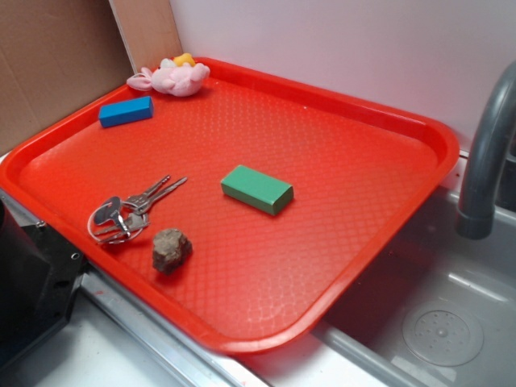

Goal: Grab the green block.

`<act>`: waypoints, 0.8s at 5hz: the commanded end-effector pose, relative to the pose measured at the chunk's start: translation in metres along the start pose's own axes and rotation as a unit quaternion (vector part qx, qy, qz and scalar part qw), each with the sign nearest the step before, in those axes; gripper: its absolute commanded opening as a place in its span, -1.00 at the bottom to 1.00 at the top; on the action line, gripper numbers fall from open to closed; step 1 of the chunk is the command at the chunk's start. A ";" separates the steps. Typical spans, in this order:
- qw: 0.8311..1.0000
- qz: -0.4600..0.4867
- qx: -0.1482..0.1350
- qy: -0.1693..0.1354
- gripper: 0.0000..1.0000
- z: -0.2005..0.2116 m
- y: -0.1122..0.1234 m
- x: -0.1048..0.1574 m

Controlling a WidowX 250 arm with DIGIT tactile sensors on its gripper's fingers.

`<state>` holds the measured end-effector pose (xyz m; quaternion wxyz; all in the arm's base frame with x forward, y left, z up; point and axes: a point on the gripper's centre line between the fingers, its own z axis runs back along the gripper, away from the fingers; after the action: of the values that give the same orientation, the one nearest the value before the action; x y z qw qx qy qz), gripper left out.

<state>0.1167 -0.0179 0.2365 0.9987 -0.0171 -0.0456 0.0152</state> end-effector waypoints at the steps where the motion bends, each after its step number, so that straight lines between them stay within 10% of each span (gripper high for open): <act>1: 1.000 0.000 0.000 0.000 1.00 0.000 0.000 0.000; 4: 0.981 -0.187 -0.039 0.011 1.00 -0.042 -0.016 0.073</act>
<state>0.1879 -0.0315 0.1879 0.9839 -0.0476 -0.0097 -0.1719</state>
